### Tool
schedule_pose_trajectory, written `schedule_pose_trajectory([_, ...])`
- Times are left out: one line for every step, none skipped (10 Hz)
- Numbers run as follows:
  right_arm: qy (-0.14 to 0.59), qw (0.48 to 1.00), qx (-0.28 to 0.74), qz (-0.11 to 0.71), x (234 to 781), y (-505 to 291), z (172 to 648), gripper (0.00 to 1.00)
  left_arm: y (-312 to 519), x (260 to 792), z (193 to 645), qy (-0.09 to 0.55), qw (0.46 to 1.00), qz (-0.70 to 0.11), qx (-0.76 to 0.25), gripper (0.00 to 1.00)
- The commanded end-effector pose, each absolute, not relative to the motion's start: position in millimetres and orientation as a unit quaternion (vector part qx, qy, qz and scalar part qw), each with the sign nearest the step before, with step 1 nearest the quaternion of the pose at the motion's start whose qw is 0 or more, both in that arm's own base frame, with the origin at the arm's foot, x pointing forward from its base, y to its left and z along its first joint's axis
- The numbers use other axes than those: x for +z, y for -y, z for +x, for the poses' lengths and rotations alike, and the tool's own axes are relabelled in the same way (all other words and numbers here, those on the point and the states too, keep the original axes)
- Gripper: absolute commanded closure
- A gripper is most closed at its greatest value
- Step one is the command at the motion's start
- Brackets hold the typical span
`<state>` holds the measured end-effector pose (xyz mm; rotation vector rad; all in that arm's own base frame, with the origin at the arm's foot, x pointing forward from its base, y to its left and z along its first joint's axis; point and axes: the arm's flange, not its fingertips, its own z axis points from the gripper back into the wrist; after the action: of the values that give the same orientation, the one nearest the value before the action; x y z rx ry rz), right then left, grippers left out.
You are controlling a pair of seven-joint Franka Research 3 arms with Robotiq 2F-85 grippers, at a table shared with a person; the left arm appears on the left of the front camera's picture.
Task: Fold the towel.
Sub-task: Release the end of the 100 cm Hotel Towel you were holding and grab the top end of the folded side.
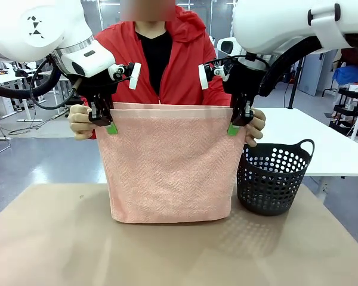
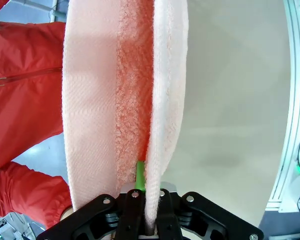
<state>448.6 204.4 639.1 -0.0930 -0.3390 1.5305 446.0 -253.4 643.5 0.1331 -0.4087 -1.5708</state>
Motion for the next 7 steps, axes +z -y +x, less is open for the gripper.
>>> schedule_pose_trajectory([0.15, 0.707, 0.69, -0.042, 638, -204, 448, 1.0, 251, 645, 446, 0.184, 0.686, 0.061, -0.702, 1.0])
schedule_pose_trajectory([0.15, 0.707, 0.69, -0.042, 638, -204, 448, 1.0, 251, 645, 446, 0.184, 0.686, 0.061, -0.702, 1.0])
schedule_pose_trajectory([0.15, 0.707, 0.69, -0.042, 638, -204, 448, 1.0, 251, 645, 446, 0.184, 0.686, 0.061, -0.702, 1.0])
schedule_pose_trajectory([0.15, 0.707, 0.69, -0.042, 638, -204, 448, 1.0, 251, 645, 446, 0.184, 0.686, 0.061, -0.702, 1.0])
schedule_pose_trajectory([0.153, 0.707, 0.689, -0.042, 639, -205, 449, 0.91, 253, 644, 446, 0.183, 0.686, 0.059, -0.701, 0.62])
schedule_pose_trajectory([0.154, 0.709, 0.686, -0.051, 641, -204, 448, 0.69, 250, 650, 444, 0.193, 0.687, 0.073, -0.697, 0.62])
schedule_pose_trajectory([0.161, 0.71, 0.683, -0.06, 646, -204, 443, 0.61, 248, 658, 438, 0.209, 0.684, 0.079, -0.694, 0.26])
